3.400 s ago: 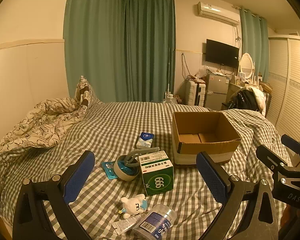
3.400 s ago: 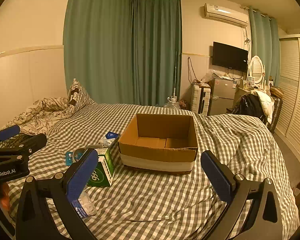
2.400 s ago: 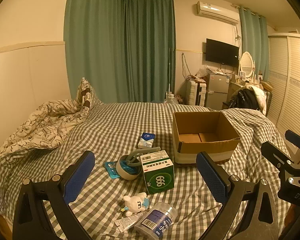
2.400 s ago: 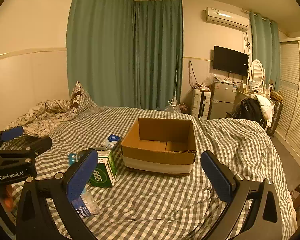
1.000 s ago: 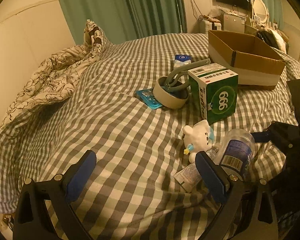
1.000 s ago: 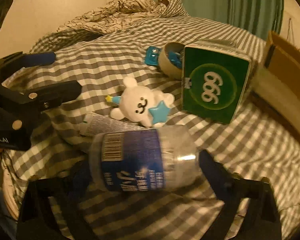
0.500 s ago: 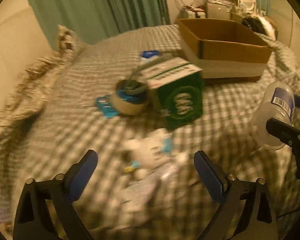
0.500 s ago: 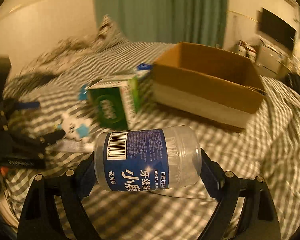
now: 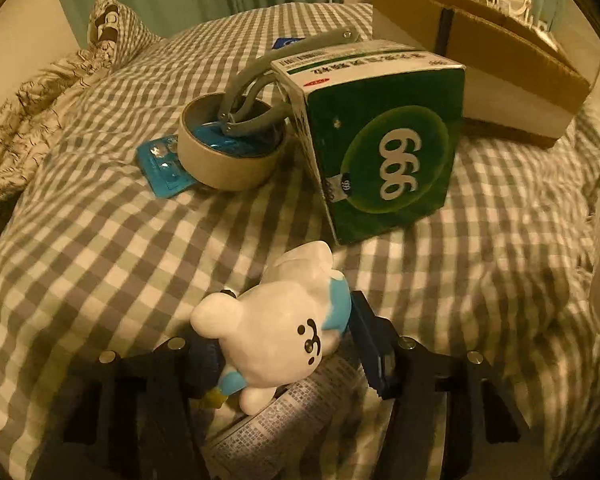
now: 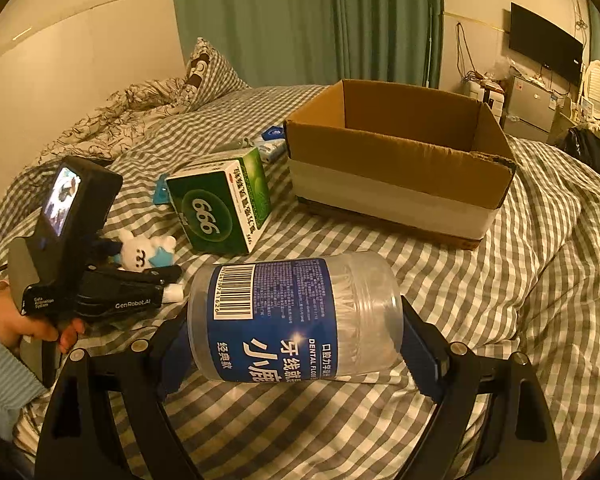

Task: Organize objects
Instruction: 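Grasp the clear toothpick bottle with the right tool while the left tool grasps the white bear, then carry the bottle and bear into the cardboard box and open both tools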

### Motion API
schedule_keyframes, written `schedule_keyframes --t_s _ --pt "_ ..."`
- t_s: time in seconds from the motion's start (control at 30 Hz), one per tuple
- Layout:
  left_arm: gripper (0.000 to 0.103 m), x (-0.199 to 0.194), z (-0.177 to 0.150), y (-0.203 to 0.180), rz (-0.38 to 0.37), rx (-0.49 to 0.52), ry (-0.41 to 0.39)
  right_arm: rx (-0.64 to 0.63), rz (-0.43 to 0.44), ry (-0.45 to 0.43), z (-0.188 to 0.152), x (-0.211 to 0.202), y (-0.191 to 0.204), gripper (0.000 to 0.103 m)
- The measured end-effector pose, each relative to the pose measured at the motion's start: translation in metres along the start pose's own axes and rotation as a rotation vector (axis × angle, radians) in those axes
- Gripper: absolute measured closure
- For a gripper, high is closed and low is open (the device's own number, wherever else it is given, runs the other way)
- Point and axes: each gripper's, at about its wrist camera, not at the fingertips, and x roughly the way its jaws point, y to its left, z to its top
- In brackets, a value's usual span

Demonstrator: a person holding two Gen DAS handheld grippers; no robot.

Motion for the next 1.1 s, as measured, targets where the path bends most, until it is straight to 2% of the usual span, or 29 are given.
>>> schedule_keyframes --t_s 0.1,0.17,0.3,0.4,0.53,0.67,0.77,0.83,0.97,1.1 --pt "0.045 -0.017 -0.002 0.001 -0.023 -0.007 -0.029 0.016 -0.005 -0.015 -0.001 -0.012 0.0 0.014" --pt "0.045 -0.042 -0.002 -0.003 -0.041 0.004 -0.076 0.022 -0.017 -0.034 0.001 -0.024 -0.001 0.014" --pt "0.045 -0.101 0.015 -0.007 -0.08 0.019 -0.215 0.042 -0.035 -0.105 0.02 -0.058 -0.012 0.014" --pt "0.045 -0.14 0.052 -0.013 -0.139 0.034 -0.318 0.032 -0.088 -0.184 0.051 -0.087 -0.023 0.014" --pt "0.045 -0.169 0.115 -0.04 -0.124 0.11 -0.438 0.005 -0.176 -0.266 0.107 -0.106 -0.044 0.014" --pt "0.045 -0.159 0.166 -0.077 -0.207 0.13 -0.453 0.029 -0.209 -0.288 0.155 -0.092 -0.073 0.014" --pt "0.045 -0.132 0.191 -0.103 -0.157 0.176 -0.448 0.063 -0.2 -0.273 0.178 -0.07 -0.098 0.014" --pt "0.045 -0.11 0.2 -0.119 -0.168 0.194 -0.425 0.07 -0.209 -0.244 0.188 -0.047 -0.113 0.014" --pt "0.045 -0.063 0.212 -0.135 -0.207 0.193 -0.352 0.092 -0.213 -0.16 0.195 0.006 -0.14 0.014" --pt "0.043 -0.037 0.213 -0.142 -0.227 0.208 -0.341 0.12 -0.187 -0.126 0.189 0.039 -0.153 0.014"
